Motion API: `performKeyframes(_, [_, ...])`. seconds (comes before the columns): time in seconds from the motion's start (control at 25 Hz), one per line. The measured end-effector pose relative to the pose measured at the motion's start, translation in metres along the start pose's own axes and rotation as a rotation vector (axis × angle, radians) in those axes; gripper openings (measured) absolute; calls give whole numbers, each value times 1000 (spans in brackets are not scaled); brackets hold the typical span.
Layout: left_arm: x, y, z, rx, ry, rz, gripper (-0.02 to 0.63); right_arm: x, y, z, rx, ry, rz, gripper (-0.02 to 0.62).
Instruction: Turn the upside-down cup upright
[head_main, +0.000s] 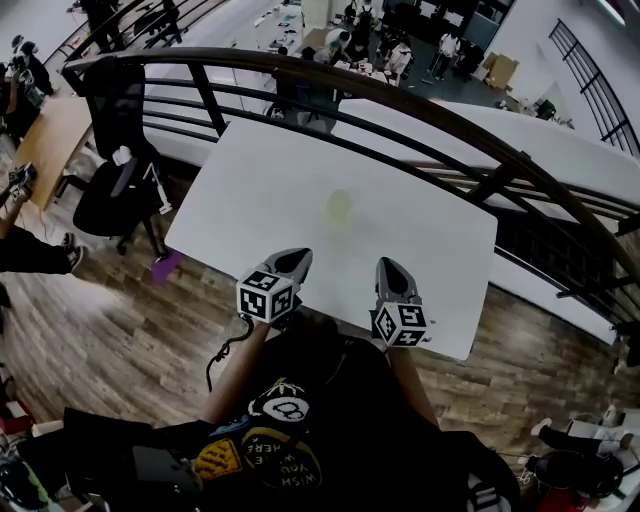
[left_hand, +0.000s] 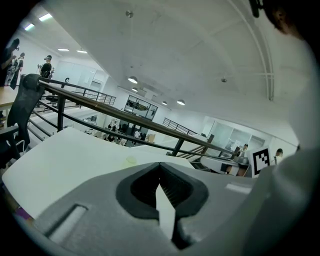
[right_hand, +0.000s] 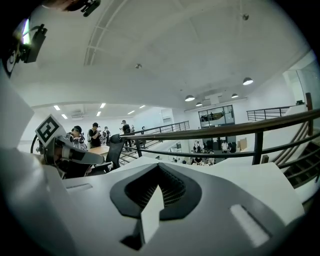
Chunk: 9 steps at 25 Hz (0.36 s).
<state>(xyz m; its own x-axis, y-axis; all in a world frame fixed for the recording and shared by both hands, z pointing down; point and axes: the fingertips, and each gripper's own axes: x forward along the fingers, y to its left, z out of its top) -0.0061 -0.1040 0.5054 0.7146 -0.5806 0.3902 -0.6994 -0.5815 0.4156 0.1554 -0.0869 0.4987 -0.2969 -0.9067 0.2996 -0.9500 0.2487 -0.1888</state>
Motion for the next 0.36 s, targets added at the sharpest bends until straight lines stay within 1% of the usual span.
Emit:
performKeyframes(0.16, [0,-2,3,15,-6,10,-2,-1,-4,1,-18,9,-2,0])
performKeyframes(0.36, [4,6,6,3,-7,19,-2,7,-10,-3,-14,24,0,0])
